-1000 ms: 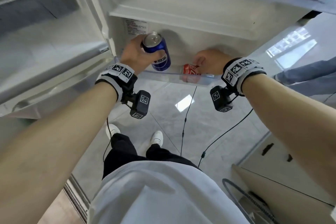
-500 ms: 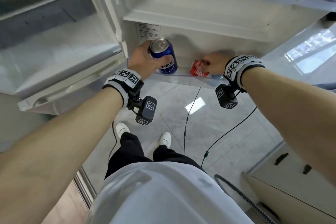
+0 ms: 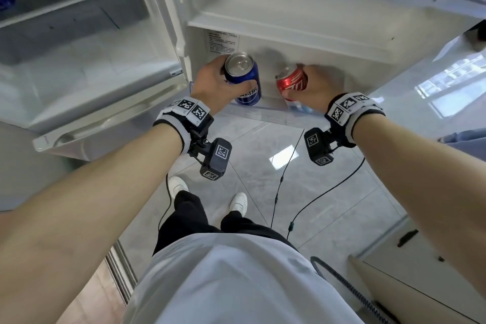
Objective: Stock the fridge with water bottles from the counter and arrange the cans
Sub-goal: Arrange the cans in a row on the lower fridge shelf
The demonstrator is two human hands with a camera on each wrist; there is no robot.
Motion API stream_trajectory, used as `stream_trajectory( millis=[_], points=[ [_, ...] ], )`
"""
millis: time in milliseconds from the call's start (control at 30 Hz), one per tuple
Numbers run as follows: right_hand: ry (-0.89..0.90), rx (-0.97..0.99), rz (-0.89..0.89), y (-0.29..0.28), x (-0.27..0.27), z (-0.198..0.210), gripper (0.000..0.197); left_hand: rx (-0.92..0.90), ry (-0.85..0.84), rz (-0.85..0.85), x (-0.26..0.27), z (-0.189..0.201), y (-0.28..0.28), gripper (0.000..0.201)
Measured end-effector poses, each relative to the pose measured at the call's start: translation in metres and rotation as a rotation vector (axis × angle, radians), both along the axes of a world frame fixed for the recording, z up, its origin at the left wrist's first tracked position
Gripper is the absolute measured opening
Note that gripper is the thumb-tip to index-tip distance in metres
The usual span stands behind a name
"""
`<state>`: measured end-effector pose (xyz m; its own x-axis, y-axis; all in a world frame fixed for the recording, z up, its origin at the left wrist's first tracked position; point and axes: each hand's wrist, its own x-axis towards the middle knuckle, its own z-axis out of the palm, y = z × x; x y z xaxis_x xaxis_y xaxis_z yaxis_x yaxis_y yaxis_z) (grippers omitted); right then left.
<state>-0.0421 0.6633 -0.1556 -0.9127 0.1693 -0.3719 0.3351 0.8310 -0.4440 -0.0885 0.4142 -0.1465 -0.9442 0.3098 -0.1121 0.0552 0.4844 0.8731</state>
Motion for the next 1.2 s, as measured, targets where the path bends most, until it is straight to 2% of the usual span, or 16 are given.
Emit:
stream_trajectory(
  millis=[100,333,467,667,833,900,1000,1133,1200],
  points=[
    [0.177,-0.165,-0.019,-0.005,0.012,0.009,0.076,-0.017,0.05,-0.006,0.002,0.008,-0.007,0.06],
    [0.391,-0.226,-0.07,-0.043,0.031,0.032,0.066,0.023,0.096,0.017,0.01,0.026,-0.037,0.063],
    [0.473,-0.254,-0.016,-0.078,0.035,0.043,0.065,0.025,0.109,0.077,0.017,0.028,-0.064,0.059],
    [0.436,-0.432,0.105,-0.142,0.026,0.046,0.061,0.097,0.032,0.306,0.024,0.024,-0.114,0.047],
    [0.384,-0.497,0.239,-0.209,-0.001,0.046,0.067,0.122,-0.001,0.538,0.02,0.023,-0.181,0.024],
    [0.393,-0.519,0.278,-0.236,-0.016,0.047,0.07,0.121,0.021,0.605,0.014,0.025,-0.21,0.03],
    [0.396,-0.525,0.28,-0.272,-0.045,0.049,0.063,0.158,0.031,0.678,-0.005,0.03,-0.247,0.031],
    [0.421,-0.479,0.232,-0.311,-0.094,0.054,0.061,0.148,0.046,0.72,-0.048,0.038,-0.284,0.04],
    [0.417,-0.48,0.171,-0.326,-0.118,0.057,0.062,0.137,0.04,0.722,-0.077,0.038,-0.298,0.034]
  ],
)
